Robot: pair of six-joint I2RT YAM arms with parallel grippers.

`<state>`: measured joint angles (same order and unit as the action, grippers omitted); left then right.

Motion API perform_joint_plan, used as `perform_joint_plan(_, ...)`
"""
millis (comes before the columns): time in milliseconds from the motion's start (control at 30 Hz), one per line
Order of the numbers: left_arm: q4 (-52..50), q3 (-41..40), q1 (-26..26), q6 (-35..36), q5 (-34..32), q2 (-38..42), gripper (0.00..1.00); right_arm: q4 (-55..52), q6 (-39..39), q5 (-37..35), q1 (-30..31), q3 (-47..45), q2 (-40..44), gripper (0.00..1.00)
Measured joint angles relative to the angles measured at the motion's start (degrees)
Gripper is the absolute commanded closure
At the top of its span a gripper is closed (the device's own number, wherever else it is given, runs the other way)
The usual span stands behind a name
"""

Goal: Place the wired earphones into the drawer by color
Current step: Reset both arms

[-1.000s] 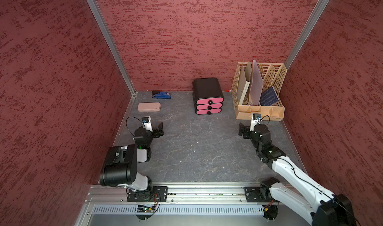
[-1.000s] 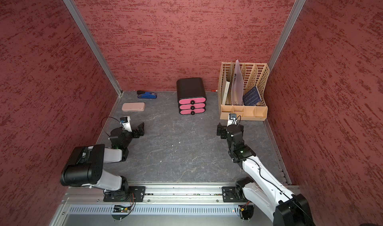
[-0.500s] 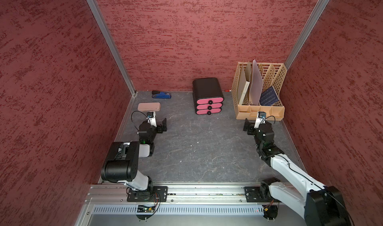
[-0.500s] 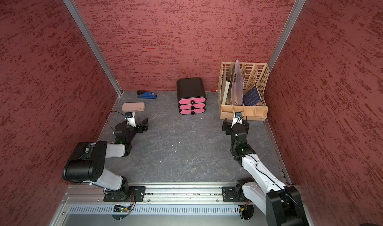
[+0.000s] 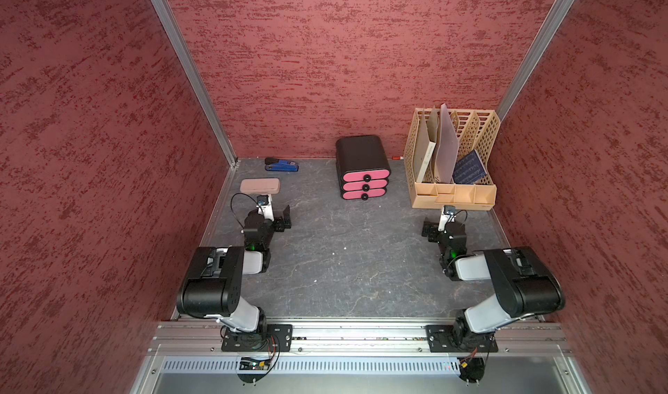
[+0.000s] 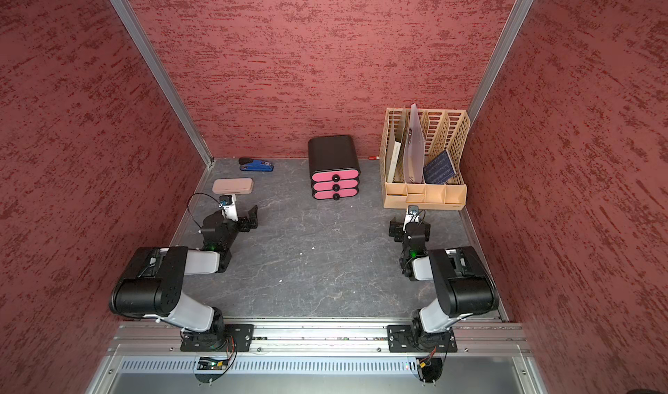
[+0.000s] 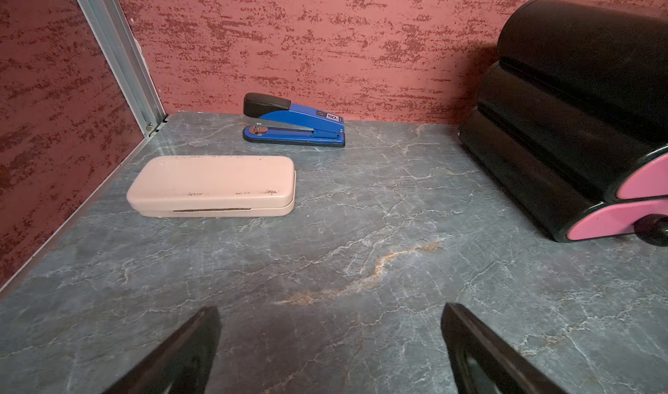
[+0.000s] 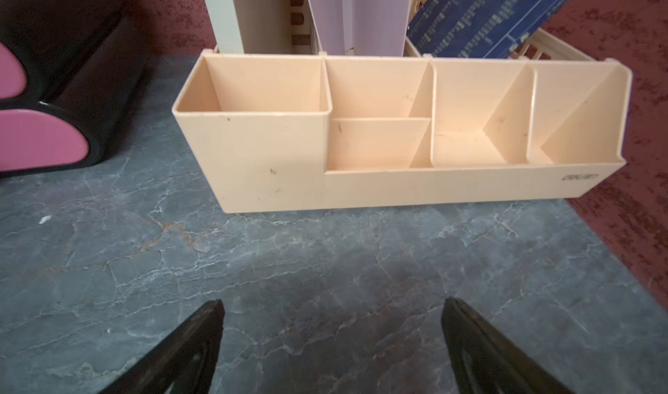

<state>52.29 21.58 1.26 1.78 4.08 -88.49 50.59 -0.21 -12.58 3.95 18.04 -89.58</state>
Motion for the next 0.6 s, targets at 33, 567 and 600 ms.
perform_joint_plan(33, -0.02, 0.00, 0.02, 0.02, -0.02, 0.00, 0.00, 0.00, 0.09, 0.15, -0.11, 0.68, 0.00, 0.01)
perform_joint_plan(567, -0.35, 0.02, 0.42, 0.00, 0.57, 0.00, 0.00, 2.36, 0.26, 0.85, -0.74, 2.78, 0.11, 0.01)
perform_joint_plan(600, -0.52, 0.02, 0.55, 0.00, 0.59, 0.00, 0.00, 2.36, 0.24, 0.85, -0.74, 2.78, 0.11, 0.02)
